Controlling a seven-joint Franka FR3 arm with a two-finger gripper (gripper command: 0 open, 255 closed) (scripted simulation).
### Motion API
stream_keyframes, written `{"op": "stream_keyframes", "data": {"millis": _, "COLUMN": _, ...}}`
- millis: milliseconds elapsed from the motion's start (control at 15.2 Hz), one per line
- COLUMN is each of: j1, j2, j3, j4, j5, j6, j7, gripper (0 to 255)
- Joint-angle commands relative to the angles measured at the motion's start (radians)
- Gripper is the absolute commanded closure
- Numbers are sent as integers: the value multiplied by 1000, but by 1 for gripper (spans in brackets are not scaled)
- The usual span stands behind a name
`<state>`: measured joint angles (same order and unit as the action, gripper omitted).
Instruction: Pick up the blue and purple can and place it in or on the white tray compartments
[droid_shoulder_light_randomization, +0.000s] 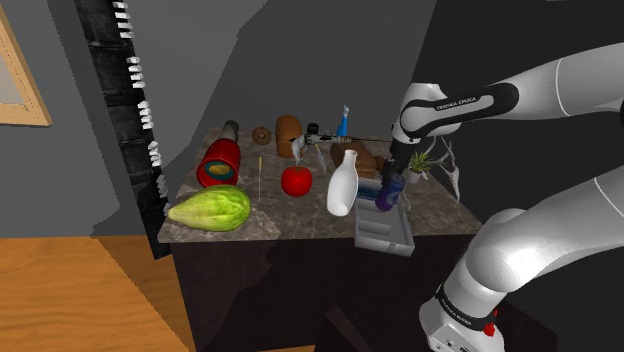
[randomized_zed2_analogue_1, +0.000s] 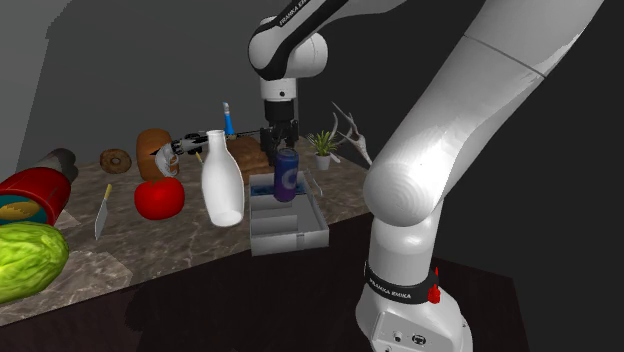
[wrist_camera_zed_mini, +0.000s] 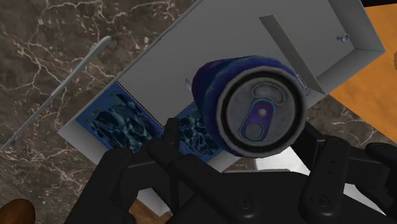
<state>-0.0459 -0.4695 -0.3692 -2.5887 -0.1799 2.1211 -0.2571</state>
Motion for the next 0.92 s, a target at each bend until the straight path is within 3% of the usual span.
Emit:
{"op": "stream_keyframes", "data": {"millis": 0, "j1": 0, "j2": 1, "j3": 0, "j4": -1, "j5": 0, "j6": 0, "j7": 0, "gripper": 0}}
{"op": "stream_keyframes", "data": {"millis": 198, "j1": -1, "j2": 0, "j3": -1, "j4": -2, "j5": -1, "j6": 0, "j7": -1, "gripper": 0}}
{"op": "stream_keyframes", "data": {"millis": 462, "j1": 0, "j2": -50, "j3": 21, "j4": 92, "j5": 7, "j6": -143, "j7": 2, "gripper": 0}}
{"op": "stream_keyframes", "data": {"millis": 858, "j1": 0, "j2": -50, "j3": 21, "j4": 92, "j5": 7, "j6": -143, "j7": 2, "gripper": 0}}
